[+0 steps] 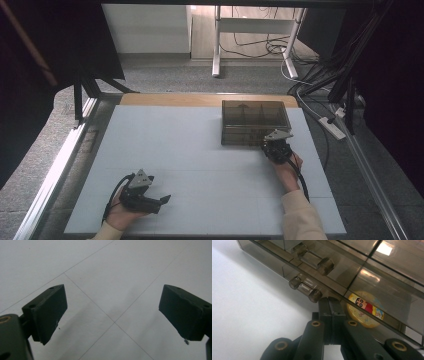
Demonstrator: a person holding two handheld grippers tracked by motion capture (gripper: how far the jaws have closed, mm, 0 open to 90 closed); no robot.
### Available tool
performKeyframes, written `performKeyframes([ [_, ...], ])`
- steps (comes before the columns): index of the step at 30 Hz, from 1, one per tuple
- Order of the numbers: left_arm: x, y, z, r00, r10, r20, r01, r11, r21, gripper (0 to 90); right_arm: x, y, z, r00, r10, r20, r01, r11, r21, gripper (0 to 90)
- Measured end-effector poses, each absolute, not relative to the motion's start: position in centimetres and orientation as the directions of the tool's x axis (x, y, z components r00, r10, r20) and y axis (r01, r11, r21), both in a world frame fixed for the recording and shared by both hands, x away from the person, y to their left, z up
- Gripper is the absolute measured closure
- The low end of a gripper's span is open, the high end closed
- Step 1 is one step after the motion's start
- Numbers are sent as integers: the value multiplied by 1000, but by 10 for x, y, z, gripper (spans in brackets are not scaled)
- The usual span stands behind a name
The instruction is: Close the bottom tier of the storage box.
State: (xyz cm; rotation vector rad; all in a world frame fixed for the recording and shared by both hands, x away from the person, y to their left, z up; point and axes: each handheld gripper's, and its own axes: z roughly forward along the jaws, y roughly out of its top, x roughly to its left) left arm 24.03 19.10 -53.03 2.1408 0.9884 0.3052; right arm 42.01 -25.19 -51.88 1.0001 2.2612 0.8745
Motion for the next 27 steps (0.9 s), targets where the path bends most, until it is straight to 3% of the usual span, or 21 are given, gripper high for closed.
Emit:
performKeyframes([
  [24,240,191,-529,674,734,-87,553,-423,718,82,418,-252,-516,-606,776,-175,451,517,728,890],
  [27,241,192,-528,671,735,-97,556,-412,722,82,410,-253,-513,-622,769,-152,463,517,720,717],
])
